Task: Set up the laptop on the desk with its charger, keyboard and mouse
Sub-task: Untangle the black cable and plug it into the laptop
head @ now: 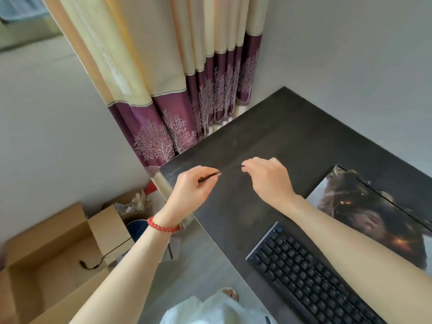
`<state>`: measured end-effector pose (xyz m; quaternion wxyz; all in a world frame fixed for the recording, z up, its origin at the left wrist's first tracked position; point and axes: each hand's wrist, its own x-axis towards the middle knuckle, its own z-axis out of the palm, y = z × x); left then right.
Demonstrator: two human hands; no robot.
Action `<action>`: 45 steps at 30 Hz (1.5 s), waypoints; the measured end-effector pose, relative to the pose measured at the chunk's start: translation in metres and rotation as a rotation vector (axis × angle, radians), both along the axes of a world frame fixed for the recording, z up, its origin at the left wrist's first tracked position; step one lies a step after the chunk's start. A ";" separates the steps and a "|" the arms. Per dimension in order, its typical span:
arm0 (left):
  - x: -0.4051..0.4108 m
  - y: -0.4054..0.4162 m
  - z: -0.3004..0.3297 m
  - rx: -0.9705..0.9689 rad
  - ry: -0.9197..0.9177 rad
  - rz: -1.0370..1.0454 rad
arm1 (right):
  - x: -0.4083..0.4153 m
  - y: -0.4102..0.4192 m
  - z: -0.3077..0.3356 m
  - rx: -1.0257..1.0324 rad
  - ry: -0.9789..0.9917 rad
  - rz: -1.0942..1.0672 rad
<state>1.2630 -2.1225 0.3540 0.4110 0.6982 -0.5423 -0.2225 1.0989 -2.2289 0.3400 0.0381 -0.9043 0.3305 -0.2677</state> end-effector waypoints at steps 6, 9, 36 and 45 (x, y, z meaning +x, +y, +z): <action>0.022 -0.032 0.042 0.085 0.416 0.108 | -0.059 -0.073 0.051 0.684 -0.731 -0.805; 0.010 -0.064 0.078 0.003 1.104 0.020 | -0.078 -0.074 0.056 0.709 -0.391 -0.770; -0.054 -0.227 0.004 0.860 0.565 -0.983 | -0.070 -0.153 0.114 0.952 -1.358 -0.632; -0.053 -0.265 -0.010 0.264 -0.371 -0.562 | -0.138 -0.126 0.048 1.142 -1.366 -1.094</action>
